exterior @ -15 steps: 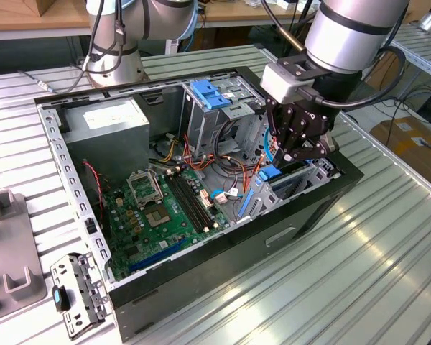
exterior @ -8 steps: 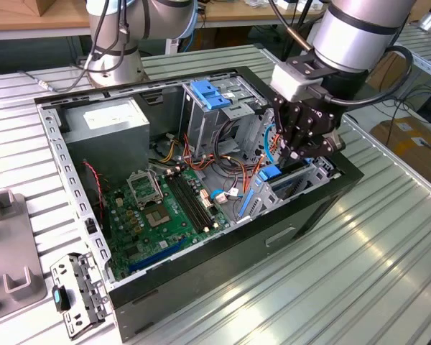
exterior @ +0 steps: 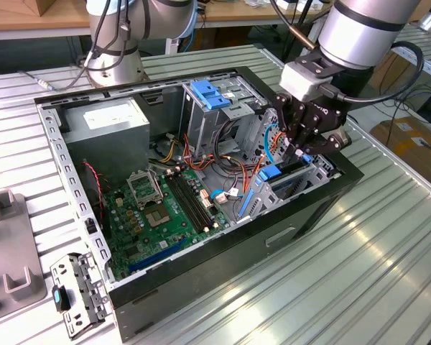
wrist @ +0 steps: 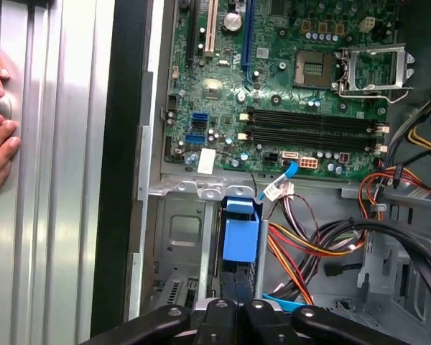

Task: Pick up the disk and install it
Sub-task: 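Insert the first disk wire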

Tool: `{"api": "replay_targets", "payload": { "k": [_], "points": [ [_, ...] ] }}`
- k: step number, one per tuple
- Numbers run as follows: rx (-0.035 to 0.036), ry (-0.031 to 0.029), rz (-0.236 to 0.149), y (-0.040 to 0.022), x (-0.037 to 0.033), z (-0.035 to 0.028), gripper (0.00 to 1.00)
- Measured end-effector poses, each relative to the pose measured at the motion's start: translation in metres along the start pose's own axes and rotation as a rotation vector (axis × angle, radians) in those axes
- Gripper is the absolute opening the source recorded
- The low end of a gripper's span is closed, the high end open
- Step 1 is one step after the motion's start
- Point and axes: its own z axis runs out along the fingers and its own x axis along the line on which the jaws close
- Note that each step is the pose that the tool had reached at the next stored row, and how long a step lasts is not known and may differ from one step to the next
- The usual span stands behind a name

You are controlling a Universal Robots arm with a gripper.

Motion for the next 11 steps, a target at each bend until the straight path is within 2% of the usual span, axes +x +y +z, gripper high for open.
{"api": "replay_targets", "payload": {
  "k": [4,6,7,9,11],
  "points": [
    [-0.0032,-0.0003,0.000,-0.0055,0.0004,-0.0003,0.11],
    [-0.0062,-0.0006,0.000,-0.0170,0.0009,0.0004,0.11],
    [-0.0063,-0.0008,-0.001,-0.0203,0.0011,0.0009,0.11],
    [-0.0062,-0.0006,-0.013,-0.0215,0.0012,0.0008,0.11],
    [-0.0053,-0.0011,-0.045,-0.0216,0.0013,0.0008,0.11]
  ]
}}
